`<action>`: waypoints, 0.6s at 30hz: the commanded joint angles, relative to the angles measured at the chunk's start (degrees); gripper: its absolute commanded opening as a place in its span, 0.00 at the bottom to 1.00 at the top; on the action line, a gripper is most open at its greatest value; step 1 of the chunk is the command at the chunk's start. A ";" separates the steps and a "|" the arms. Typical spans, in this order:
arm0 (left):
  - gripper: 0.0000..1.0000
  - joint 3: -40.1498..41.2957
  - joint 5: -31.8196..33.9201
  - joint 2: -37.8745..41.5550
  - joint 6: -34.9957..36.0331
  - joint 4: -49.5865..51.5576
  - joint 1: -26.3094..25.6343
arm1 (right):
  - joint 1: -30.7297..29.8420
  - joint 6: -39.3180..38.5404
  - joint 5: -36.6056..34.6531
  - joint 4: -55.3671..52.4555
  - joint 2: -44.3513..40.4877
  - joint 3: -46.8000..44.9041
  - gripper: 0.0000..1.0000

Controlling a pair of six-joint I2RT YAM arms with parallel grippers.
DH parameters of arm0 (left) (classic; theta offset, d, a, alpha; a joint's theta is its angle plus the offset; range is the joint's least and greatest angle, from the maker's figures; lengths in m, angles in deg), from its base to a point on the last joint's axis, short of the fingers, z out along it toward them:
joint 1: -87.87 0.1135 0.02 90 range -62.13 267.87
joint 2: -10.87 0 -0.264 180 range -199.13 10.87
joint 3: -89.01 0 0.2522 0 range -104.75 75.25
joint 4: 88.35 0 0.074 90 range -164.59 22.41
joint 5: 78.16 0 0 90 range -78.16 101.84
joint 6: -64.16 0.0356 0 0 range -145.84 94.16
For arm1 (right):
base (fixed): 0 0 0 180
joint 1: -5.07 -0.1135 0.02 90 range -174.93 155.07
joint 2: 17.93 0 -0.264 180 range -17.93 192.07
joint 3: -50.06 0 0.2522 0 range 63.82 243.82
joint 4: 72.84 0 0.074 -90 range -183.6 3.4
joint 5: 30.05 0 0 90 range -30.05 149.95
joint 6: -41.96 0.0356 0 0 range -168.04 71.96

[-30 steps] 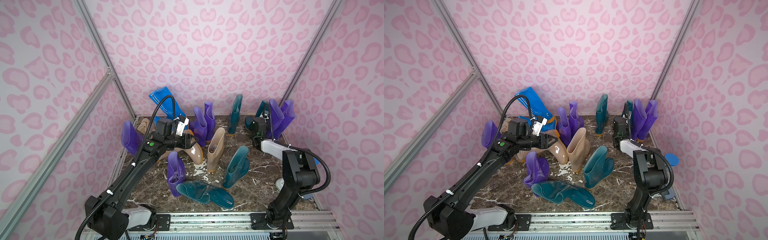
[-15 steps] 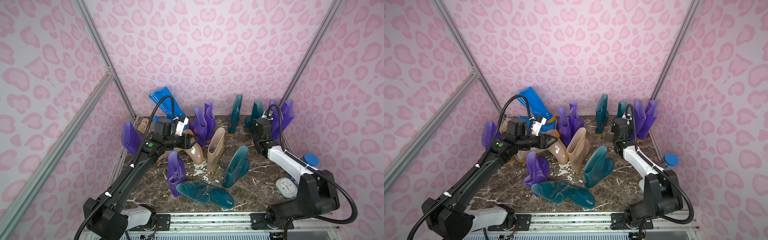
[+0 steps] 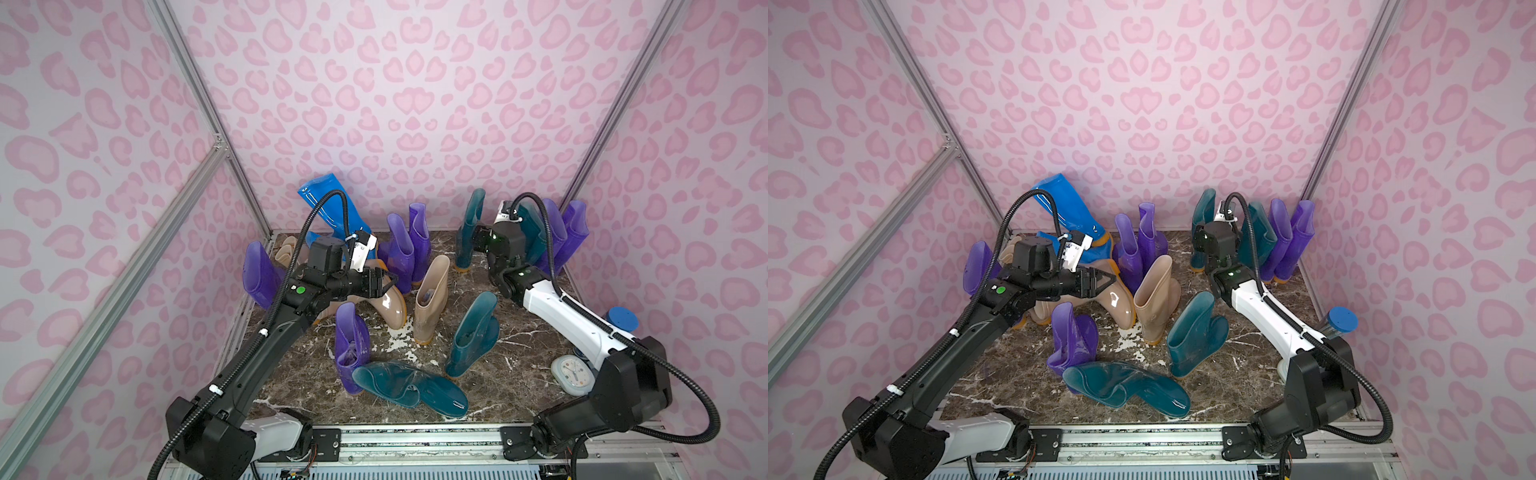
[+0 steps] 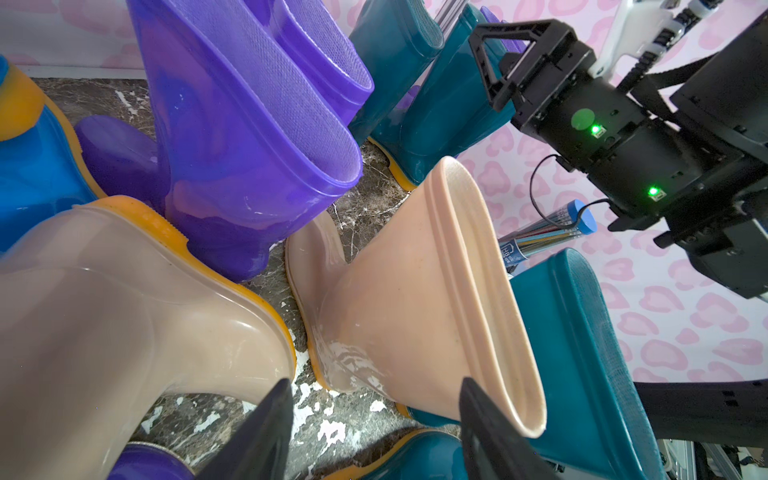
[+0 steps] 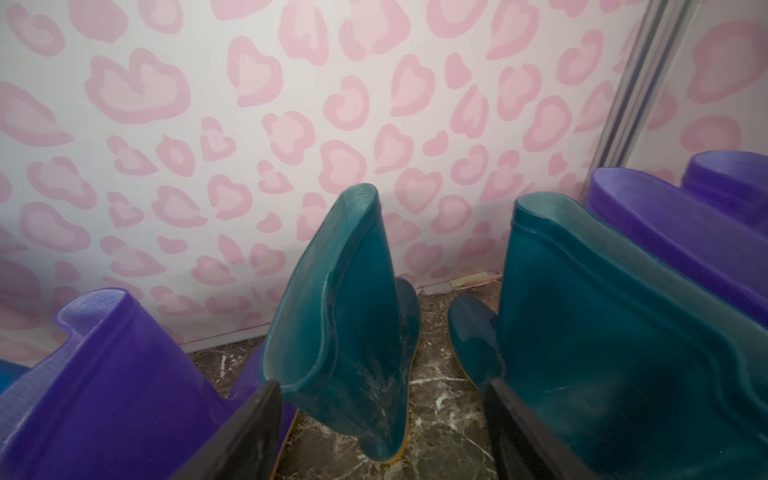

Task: Match and arrange rain boots in pairs
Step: Adjust the rain boot at the center of the board, then pair a pair of rain boots at the center of the board.

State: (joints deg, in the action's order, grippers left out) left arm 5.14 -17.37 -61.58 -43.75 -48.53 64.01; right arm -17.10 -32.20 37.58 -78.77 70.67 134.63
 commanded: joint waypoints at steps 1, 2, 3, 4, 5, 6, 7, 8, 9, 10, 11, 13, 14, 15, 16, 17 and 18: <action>0.65 -0.47 0.38 -0.05 0.86 0.30 -0.05 | 0.09 -0.02 3.11 0.75 3.73 2.59 0.85; 0.65 -0.43 0.39 0.02 0.82 0.29 0.04 | 0.27 -0.18 3.99 0.09 5.17 4.23 0.86; 0.65 -0.47 0.51 -0.02 0.88 0.30 0.02 | 0.44 -0.19 4.63 -0.63 6.64 5.64 0.87; 0.65 -0.47 0.57 -0.06 0.93 0.36 0.01 | 0.66 -0.20 4.84 -1.40 8.40 7.58 0.87; 0.65 -0.51 0.65 -0.14 1.05 0.35 -0.03 | 0.88 0.44 3.28 -2.45 10.25 9.99 0.87; 0.65 -0.55 0.64 -0.15 1.10 0.44 -0.04 | 1.01 0.32 1.97 -2.85 11.66 11.21 0.87; 0.65 -0.54 0.56 -0.20 1.04 0.39 0.04 | 1.27 -0.28 0.46 -3.40 13.28 12.58 0.80; 0.65 -0.58 0.59 -0.17 1.09 0.47 0.00 | 1.42 -0.45 -1.40 -4.12 14.53 13.94 0.71; 0.65 -0.62 0.61 -0.16 1.12 0.54 -0.05 | 1.60 -0.82 -2.38 -4.67 15.21 14.86 0.63; 0.65 -0.56 0.71 -0.12 1.21 0.48 0.00 | 1.69 -1.66 -3.18 -4.91 15.46 15.47 0.51; 0.65 -0.65 0.75 -0.15 1.21 0.51 -0.04 | 1.78 -2.36 -4.26 -4.49 15.27 15.46 0.36; 0.65 -0.70 0.75 -0.08 1.30 0.65 0.00 | 2.42 -3.32 -6.21 -4.06 14.15 15.00 0.07; 0.65 -0.61 0.75 -0.12 1.27 0.64 0.03 | 3.11 -3.44 -6.17 -4.29 13.28 14.69 0.00; 0.65 -0.61 0.77 -0.15 1.28 0.59 -0.03 | 3.77 -3.53 -5.78 -4.32 12.46 14.13 0.00; 0.65 -0.64 0.74 -0.15 1.23 0.64 0.04 | 4.61 -3.74 -5.54 -3.90 11.12 13.19 0.00; 0.65 -0.62 0.71 -0.22 1.21 0.56 -0.02 | 5.39 -4.00 -5.41 -3.44 9.78 12.05 0.00; 0.65 -0.60 0.57 -0.28 1.17 0.53 -0.03 | 6.06 -4.37 -5.19 -2.91 8.64 11.21 0.00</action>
State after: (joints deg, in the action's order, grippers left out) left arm 5.04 -16.78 -61.69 -43.54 -47.30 64.01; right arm -12.23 -35.26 34.65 -84.82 81.46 147.19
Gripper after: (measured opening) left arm 0.652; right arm 0.093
